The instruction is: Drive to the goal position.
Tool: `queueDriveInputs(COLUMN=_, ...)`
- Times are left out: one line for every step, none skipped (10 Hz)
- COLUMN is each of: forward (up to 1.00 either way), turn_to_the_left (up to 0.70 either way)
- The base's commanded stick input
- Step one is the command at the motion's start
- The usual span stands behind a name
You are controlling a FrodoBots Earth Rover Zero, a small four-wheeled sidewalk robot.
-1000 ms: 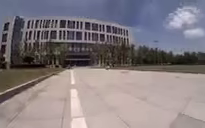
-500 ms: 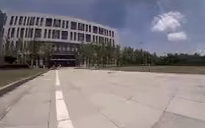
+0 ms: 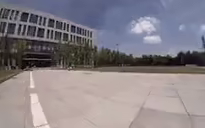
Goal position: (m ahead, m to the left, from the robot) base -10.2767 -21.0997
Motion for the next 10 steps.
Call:
queueDriveInputs(forward=0.00, turn_to_the_left=-0.50)
queueDriveInputs(forward=0.00, turn_to_the_left=-0.50)
queueDriveInputs(forward=0.00, turn_to_the_left=-0.50)
queueDriveInputs(forward=0.00, turn_to_the_left=-0.50)
queueDriveInputs(forward=0.00, turn_to_the_left=-0.50)
queueDriveInputs(forward=0.00, turn_to_the_left=-0.50)
queueDriveInputs(forward=0.00, turn_to_the_left=-0.50)
queueDriveInputs(forward=0.00, turn_to_the_left=-0.50)
queueDriveInputs(forward=0.00, turn_to_the_left=-0.50)
queueDriveInputs(forward=0.00, turn_to_the_left=-0.50)
